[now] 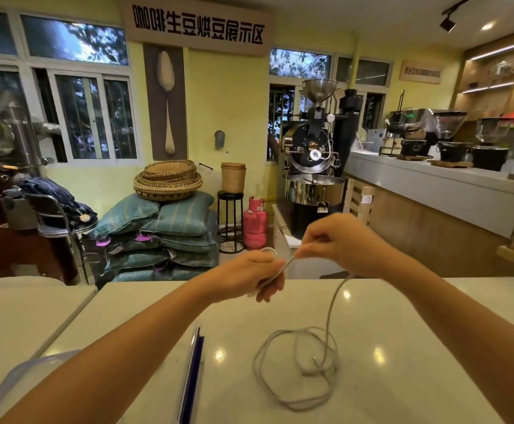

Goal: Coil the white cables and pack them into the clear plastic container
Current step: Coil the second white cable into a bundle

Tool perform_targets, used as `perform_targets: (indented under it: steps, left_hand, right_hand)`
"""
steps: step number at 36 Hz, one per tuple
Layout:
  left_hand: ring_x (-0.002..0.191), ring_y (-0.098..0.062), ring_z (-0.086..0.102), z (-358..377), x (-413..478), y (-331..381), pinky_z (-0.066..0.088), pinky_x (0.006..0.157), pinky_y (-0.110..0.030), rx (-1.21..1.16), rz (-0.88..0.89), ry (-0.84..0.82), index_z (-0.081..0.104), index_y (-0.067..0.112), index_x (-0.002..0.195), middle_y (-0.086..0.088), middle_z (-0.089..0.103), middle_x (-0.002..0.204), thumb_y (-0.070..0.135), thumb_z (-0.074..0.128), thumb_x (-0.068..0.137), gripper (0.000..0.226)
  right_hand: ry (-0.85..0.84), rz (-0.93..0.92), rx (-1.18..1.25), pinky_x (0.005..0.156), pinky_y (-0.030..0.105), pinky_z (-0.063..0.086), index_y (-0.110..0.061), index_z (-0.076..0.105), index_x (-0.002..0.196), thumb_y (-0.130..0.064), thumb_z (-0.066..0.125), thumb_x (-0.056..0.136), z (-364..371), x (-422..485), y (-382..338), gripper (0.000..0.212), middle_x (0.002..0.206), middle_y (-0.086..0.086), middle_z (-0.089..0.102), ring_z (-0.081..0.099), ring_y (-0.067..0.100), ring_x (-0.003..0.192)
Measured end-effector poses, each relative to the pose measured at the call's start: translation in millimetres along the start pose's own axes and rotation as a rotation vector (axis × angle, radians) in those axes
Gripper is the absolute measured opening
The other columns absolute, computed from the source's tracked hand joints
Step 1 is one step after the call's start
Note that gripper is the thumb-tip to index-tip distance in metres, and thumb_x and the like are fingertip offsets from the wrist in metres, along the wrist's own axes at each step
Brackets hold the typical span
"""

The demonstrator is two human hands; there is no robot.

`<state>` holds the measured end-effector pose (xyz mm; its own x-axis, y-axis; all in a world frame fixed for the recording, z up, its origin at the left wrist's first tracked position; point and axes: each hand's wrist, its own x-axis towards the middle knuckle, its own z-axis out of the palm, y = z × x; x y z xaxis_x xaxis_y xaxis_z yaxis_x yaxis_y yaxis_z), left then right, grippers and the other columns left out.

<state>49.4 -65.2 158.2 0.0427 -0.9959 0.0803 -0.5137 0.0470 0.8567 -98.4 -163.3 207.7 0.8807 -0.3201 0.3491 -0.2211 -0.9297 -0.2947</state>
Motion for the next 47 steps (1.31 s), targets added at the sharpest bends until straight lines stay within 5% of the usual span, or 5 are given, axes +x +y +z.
perform_targets:
  steps: [7,11,16,32,47]
  left_hand:
    - [0.046,-0.007,0.046,11.4,-11.0,15.6,0.045,0.057,-0.02,-0.565,0.109,-0.311,0.055,0.016,0.058,0.007,0.048,0.049,0.022,0.034,0.087,0.037]
    - [0.05,-0.005,0.048,16.6,-11.4,30.1,0.048,0.062,-0.02,-0.72,0.233,-0.457,0.055,0.016,0.064,0.01,0.052,0.055,0.032,0.052,0.085,0.026]
    - [0.046,-0.006,0.047,15.5,-3.6,44.1,0.04,0.061,-0.024,-0.699,0.239,-0.213,0.055,0.019,0.057,0.009,0.05,0.05,0.03,0.046,0.086,0.033]
    - [0.063,-0.01,0.056,-3.2,19.0,25.2,0.047,0.067,-0.017,-0.103,0.15,0.503,0.051,0.014,0.063,-0.002,0.059,0.067,0.017,0.033,0.097,0.039]
    - [0.039,-0.009,0.041,22.4,-8.2,17.0,0.041,0.051,-0.022,-0.603,0.102,-0.187,0.051,0.013,0.055,0.006,0.046,0.042,0.037,0.029,0.087,0.045]
  right_hand:
    - [0.194,-0.043,0.583,0.052,0.007,0.044,-0.018,0.061,0.063,-0.006,0.066,0.076,-2.5,7.6,22.3,0.018,0.059,-0.002,0.06,0.053,0.002,0.051]
    - [0.159,0.003,1.085,0.042,0.009,0.035,-0.022,0.065,0.058,-0.045,0.076,0.055,23.3,9.8,29.4,0.025,0.045,-0.009,0.054,0.042,0.0,0.041]
    - [0.082,0.203,1.299,0.042,0.017,0.035,-0.021,0.058,0.05,-0.017,0.056,0.084,72.3,9.4,12.7,0.034,0.039,-0.007,0.051,0.044,0.003,0.038]
    - [-0.18,0.186,0.534,0.049,0.011,0.032,-0.006,0.062,0.112,-0.021,0.042,0.095,58.0,-14.6,-27.6,0.03,0.06,-0.005,0.047,0.039,0.002,0.051]
    - [-0.031,-0.089,0.399,0.045,0.005,0.038,-0.02,0.058,0.056,-0.012,0.072,0.071,-9.5,0.4,-6.7,0.022,0.05,-0.009,0.052,0.047,-0.004,0.041]
